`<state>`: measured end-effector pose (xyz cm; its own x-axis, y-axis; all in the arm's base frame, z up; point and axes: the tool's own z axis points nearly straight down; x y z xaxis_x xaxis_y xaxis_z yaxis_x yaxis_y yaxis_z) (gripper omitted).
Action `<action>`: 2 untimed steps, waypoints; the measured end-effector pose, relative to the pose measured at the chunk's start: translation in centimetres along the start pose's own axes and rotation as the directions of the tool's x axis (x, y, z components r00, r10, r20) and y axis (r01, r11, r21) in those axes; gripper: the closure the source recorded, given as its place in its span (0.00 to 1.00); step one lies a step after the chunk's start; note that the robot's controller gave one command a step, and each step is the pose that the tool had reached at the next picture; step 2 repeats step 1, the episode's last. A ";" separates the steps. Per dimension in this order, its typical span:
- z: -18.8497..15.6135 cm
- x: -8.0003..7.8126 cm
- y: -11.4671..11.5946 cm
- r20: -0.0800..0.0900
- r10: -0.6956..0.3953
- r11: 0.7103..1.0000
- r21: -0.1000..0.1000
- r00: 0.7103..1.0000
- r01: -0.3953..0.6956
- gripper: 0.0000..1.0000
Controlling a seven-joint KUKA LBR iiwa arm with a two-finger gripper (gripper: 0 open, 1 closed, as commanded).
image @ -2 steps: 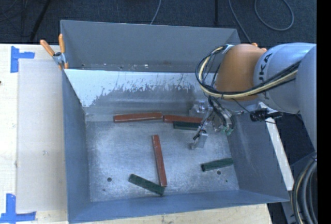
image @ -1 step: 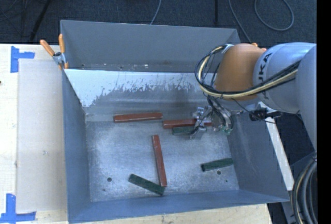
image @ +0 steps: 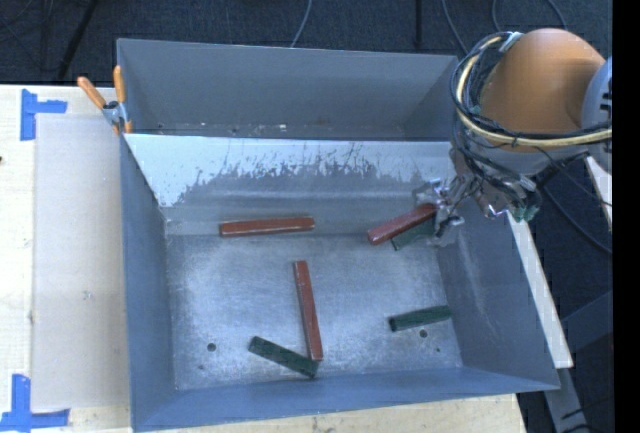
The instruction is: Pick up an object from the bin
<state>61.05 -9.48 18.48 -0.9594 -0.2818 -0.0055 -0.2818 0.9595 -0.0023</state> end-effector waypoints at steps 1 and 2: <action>-6.8 -0.9 0.6 0.004 -0.040 0.999 0.001 0.999 0.040 1.00; -6.8 -0.9 0.6 0.004 -0.040 0.999 0.001 0.999 0.040 1.00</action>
Offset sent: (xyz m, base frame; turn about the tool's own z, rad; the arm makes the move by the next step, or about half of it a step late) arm 0.0049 0.0085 0.0641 -0.0429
